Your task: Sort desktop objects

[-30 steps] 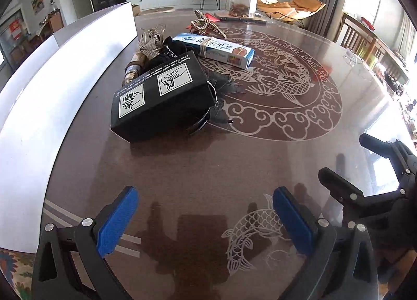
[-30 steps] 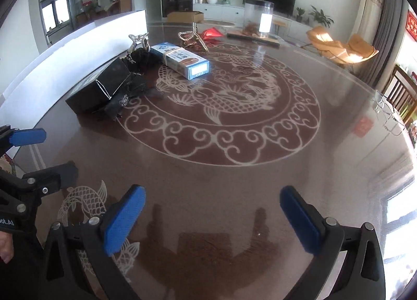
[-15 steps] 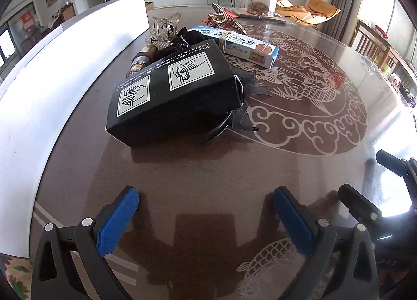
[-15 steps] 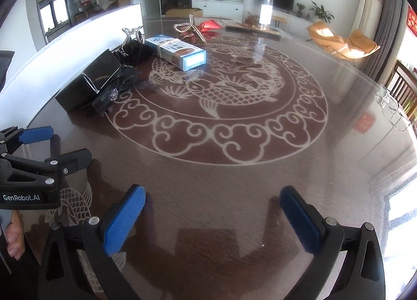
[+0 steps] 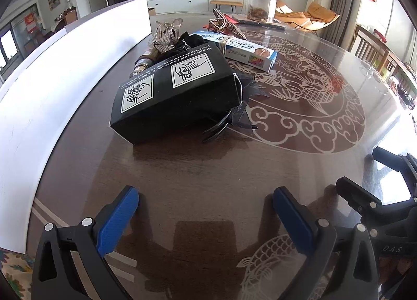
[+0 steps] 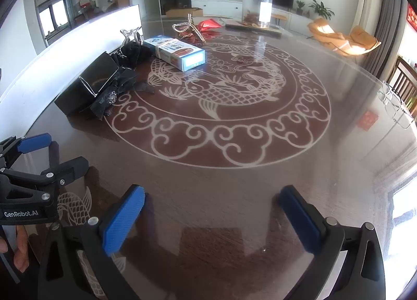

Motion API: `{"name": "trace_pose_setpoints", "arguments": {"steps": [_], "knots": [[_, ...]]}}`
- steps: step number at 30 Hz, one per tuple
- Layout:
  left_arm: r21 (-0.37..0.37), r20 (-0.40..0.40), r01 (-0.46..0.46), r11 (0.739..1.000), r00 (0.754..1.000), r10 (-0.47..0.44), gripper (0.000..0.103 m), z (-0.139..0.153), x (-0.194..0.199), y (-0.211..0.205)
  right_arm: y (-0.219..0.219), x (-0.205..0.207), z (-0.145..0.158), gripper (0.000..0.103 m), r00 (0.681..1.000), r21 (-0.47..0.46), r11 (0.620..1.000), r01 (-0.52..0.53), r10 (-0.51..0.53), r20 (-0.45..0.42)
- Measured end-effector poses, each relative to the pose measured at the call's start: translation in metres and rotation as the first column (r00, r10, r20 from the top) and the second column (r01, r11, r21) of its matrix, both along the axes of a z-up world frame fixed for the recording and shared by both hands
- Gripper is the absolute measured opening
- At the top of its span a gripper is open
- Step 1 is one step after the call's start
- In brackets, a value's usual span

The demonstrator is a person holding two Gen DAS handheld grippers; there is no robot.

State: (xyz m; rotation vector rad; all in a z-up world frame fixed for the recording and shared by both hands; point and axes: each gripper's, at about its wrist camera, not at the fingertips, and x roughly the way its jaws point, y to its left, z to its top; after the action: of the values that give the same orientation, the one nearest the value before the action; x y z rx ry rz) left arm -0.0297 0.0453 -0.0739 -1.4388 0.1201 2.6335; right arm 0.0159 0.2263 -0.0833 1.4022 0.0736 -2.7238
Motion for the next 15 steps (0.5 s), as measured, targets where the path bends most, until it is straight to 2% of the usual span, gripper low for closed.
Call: {"name": "trace_pose_setpoints", "arguments": {"steps": [11,15], "knots": [[-0.005,0.005,-0.002,1.000,1.000,0.002,0.103,-0.0002,0.0003,-0.0005,0.0000,0.0000,0.0000,0.103,1.000,0.000,1.000,0.000,0.000,0.000],[-0.007,0.014,-0.046,0.999,0.999,0.046,0.103,-0.0002,-0.0018,-0.0078,0.0001,0.0000,0.0000,0.103,1.000,0.000,1.000,0.000,0.000,0.000]]}}
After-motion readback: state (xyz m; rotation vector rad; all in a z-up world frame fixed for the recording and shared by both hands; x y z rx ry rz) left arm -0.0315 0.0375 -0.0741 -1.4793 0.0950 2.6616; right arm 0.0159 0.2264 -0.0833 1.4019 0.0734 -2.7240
